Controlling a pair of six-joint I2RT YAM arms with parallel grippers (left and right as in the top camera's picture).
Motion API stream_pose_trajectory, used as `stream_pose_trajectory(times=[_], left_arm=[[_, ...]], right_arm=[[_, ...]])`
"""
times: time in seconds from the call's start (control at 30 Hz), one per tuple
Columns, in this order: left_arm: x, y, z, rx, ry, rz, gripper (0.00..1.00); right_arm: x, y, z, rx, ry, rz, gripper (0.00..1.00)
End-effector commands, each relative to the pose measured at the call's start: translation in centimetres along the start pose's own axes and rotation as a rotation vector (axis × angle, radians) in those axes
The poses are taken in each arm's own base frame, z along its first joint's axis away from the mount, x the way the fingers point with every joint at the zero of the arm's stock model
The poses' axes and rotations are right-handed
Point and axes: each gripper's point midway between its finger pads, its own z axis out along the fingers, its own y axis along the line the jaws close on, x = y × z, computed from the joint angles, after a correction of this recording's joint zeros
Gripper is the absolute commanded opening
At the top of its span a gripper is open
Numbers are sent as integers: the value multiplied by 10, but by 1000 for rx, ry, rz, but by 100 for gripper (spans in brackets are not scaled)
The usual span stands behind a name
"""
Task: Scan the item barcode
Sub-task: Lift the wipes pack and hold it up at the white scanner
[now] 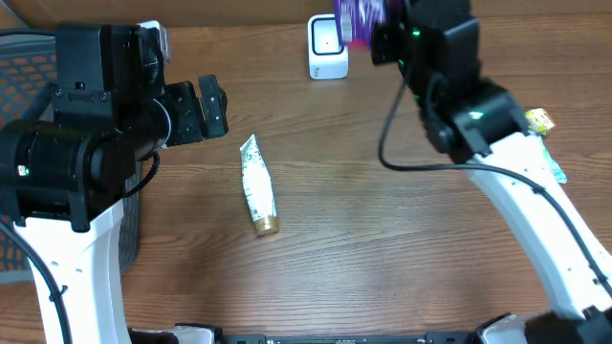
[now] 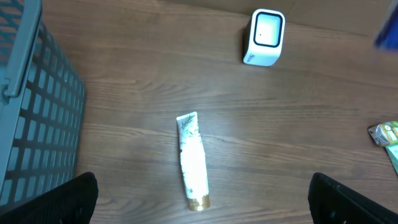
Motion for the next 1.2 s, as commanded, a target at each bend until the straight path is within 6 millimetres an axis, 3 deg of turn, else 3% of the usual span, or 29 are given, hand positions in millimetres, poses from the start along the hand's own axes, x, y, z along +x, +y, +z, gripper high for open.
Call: stream_pose_trajectory(times=[0.0, 0.17, 0.3, 0.43, 0.63, 0.8, 1.17], left_arm=[[-3, 2, 1, -8, -4, 13, 100], [-3, 1, 1, -7, -4, 13, 99], [-3, 1, 1, -7, -4, 13, 100], [-2, 2, 1, -7, -4, 13, 100], [-3, 1, 1, -7, -4, 13, 100], [-3, 2, 1, -7, -4, 12, 100], [-2, 2, 1, -7, -4, 12, 100]], right_arm=[[2, -22, 23, 218, -26, -166, 4], [18, -17, 65, 361, -50, -476, 4], [39, 6, 93, 396, -47, -755, 4], [62, 23, 118, 404, -71, -889, 4], [112, 63, 154, 232, -97, -1128, 4], [132, 88, 163, 153, -149, -1194, 4], [147, 99, 172, 84, -183, -1223, 4]])
